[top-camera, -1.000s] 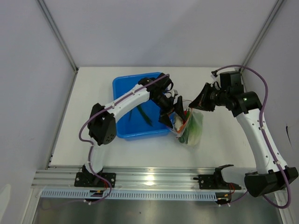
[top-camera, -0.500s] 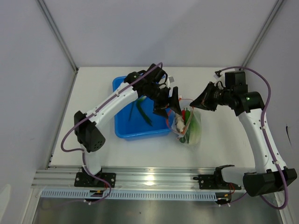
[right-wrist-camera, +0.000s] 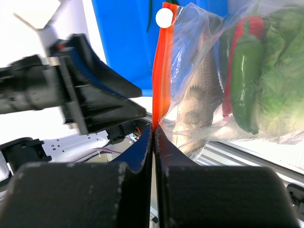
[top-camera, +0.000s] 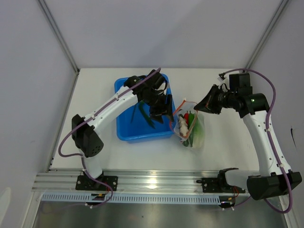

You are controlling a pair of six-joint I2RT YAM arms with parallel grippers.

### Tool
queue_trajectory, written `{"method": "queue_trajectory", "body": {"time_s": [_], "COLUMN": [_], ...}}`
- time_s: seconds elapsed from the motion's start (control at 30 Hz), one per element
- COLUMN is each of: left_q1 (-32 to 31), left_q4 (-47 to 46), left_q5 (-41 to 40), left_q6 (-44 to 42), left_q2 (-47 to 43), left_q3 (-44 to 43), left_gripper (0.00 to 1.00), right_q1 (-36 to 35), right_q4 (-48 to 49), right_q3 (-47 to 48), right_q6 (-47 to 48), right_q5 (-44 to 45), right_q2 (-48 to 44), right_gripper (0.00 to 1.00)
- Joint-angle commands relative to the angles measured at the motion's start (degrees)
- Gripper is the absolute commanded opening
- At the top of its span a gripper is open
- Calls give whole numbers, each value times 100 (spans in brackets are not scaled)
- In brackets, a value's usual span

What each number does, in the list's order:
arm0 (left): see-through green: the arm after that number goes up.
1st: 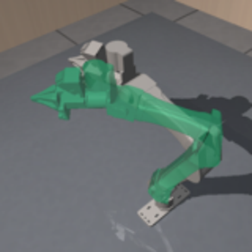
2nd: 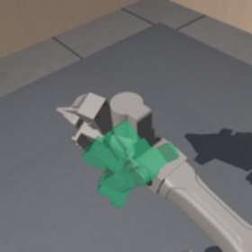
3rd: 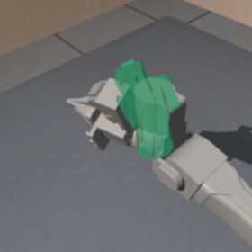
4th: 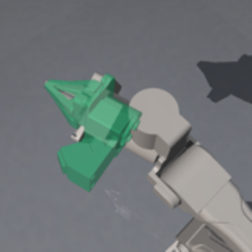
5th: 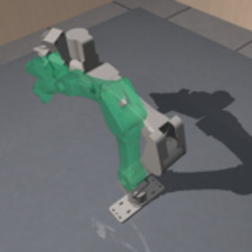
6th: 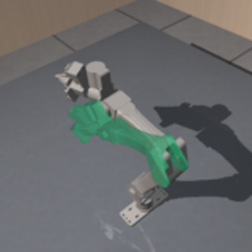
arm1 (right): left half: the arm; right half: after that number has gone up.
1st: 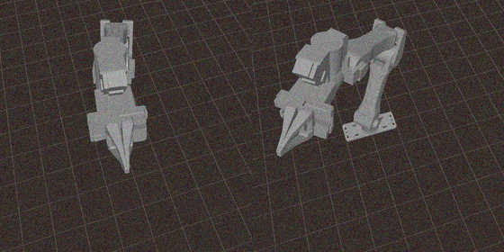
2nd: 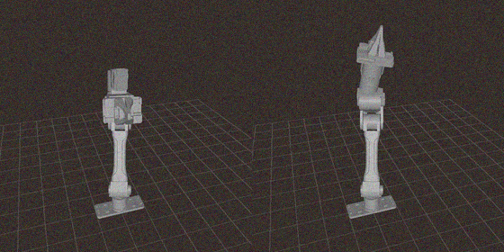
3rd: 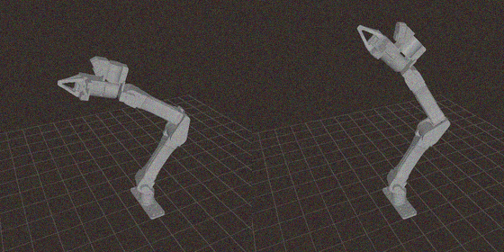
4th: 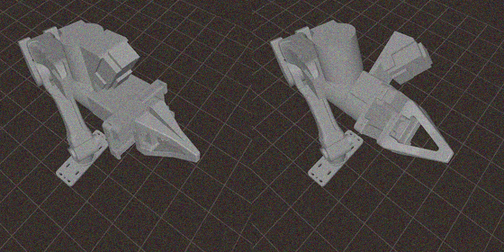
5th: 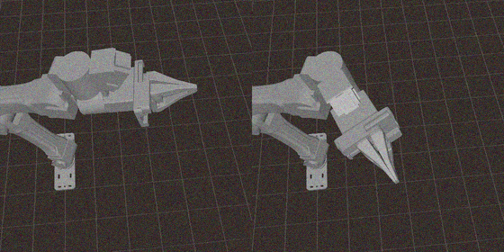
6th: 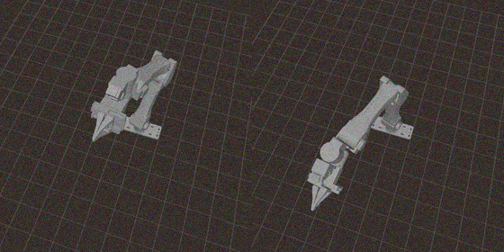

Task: Place the food in the zip-top bag and seal the zipper
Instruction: Place the fake fish in the zipper food storage bag, then adjust the zipper food storage bag at the center of the board.

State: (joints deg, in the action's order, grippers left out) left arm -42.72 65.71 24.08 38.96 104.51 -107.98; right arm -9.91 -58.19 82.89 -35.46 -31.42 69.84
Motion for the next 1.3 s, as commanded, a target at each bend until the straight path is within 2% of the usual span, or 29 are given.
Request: {"method": "queue_trajectory", "body": {"time_s": [0.0, 0.27, 0.6, 0.7, 0.73, 0.93, 1.0, 1.13, 1.17, 1.27], "left_q1": [44, 62, 18, 1, 0, -8, -8, -70, -87, -131], "left_q4": [82, -146, -217, -182, -121, -313, -550, -876, -859, -885], "left_q5": [-26, 387, 686, 782, 783, 1361, 1808, 2608, 2707, 2831], "left_q6": [6, 33, 24, -37, -55, -231, -152, 129, 208, 331], "left_q2": [-54, 342, 649, 702, 694, 413, 325, 490, 535, 597], "left_q3": [120, 85, -73, -275, -337, -856, -1066, -1689, -2100, -2349], "left_gripper": [59, 41, 40, 29, 22, 4, 1, 1, 1, 0], "right_q1": [25, 24, 25, 33, 33, 24, 33, 33, 33, 42], "right_q4": [124, 168, 379, 405, 371, 134, 46, -480, -587, -798], "right_q3": [271, 271, 166, 131, 105, 104, 227, 841, 1234, 1668], "right_q6": [57, 39, -57, -66, -66, 153, 276, 574, 628, 795], "right_q5": [-207, -216, -242, -207, -189, 205, 320, 847, 1118, 1322], "right_q2": [-182, -190, -129, -103, -76, 47, 99, 205, 205, 231], "right_gripper": [0, 0, 0, 0, 0, 0, 0, 0, 0, 0]}}
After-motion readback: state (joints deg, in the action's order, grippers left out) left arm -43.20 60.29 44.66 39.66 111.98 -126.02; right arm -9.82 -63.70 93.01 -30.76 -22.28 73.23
